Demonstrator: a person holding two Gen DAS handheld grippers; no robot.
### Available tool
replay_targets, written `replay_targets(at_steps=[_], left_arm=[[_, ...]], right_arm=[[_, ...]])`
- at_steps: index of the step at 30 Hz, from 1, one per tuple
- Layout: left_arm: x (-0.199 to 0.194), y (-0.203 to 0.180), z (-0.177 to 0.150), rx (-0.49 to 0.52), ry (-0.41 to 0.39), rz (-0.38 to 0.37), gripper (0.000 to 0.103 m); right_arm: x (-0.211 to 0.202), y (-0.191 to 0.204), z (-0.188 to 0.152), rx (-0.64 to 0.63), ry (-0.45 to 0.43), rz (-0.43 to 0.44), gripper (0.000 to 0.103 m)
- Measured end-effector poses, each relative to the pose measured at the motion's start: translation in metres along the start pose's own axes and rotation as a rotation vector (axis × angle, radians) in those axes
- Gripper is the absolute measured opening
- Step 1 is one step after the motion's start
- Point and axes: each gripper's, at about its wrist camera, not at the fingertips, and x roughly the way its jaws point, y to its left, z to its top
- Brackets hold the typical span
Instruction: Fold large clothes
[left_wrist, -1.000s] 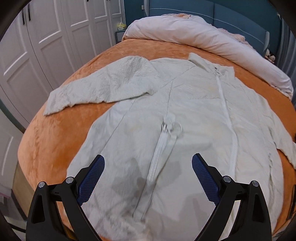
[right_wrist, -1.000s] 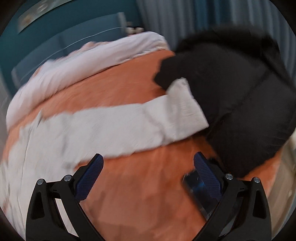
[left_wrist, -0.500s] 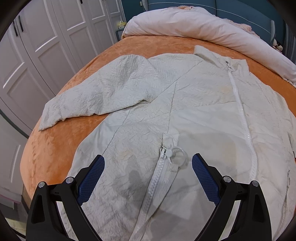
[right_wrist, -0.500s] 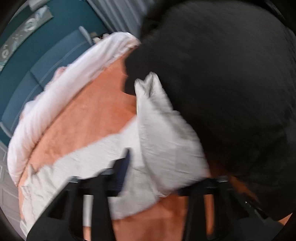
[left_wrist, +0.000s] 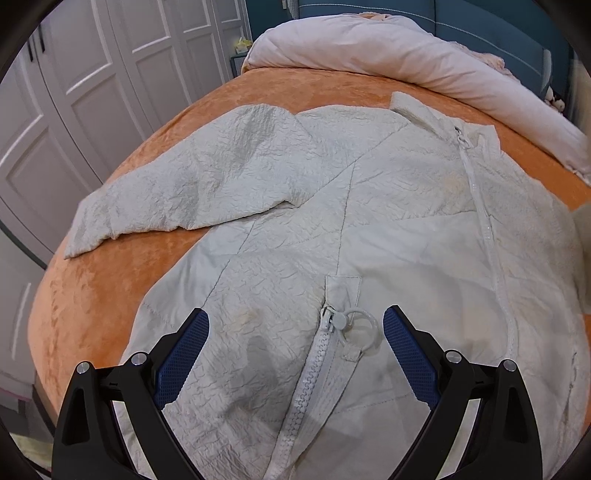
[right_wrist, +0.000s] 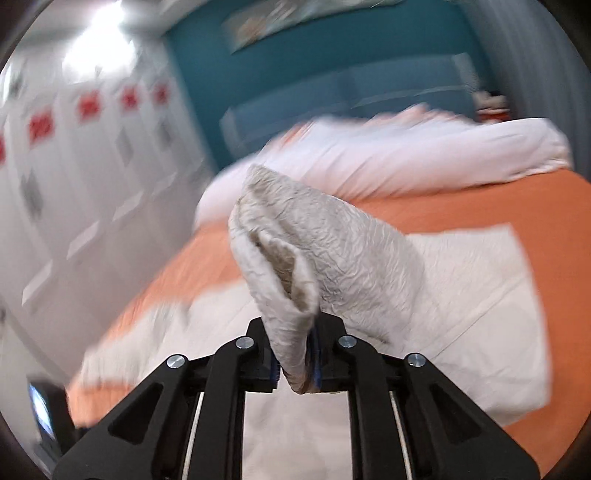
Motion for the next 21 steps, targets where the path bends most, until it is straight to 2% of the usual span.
replay_targets(at_steps=[2,4,6,7,9,12,16,18,20,21], left_arm=[[0.000,0.007,0.003,-0.016,0.001,-0.052,0.094],[0.000,0.015,0.007,-0.043,-0.001,-0.099,0.094],[0.001,0.019,0.012,-0.066,-0.005,-0.134,0.094],[0.003,0.021,0.016,-0.085,-0.004,-0.158,0.094],[0.013,0.020,0.024,-0.119,0.015,-0.224,0.094],[0.026,0.007,0.032,-0.170,0.048,-0.315,0.094],[0.060,-0.034,0.038,-0.222,0.165,-0.480,0.094],[0.069,-0.052,0.039,-0.216,0.170,-0.436,0.094],[0.068,-0.070,0.045,-0.167,0.115,-0.399,0.089],[0.067,-0.076,0.049,-0.147,0.097,-0.397,0.070]], right_arm=[[0.049,0.046,-0.041,-0.090,0.155,0.041,0.047],[0.056,0.076,-0.069,-0.165,0.207,0.011,0.050],[0.044,0.090,-0.089,-0.207,0.196,0.000,0.052],[0.035,0.090,-0.096,-0.201,0.191,-0.010,0.057],[0.009,0.071,-0.099,-0.157,0.173,-0.029,0.060],[-0.015,0.016,-0.101,-0.017,0.163,-0.101,0.062],[-0.039,-0.068,-0.099,0.189,0.164,-0.211,0.062],[-0.045,-0.103,-0.098,0.279,0.155,-0.244,0.064],[-0.044,-0.121,-0.099,0.326,0.151,-0.267,0.064],[-0.040,-0.133,-0.099,0.352,0.153,-0.275,0.064]])
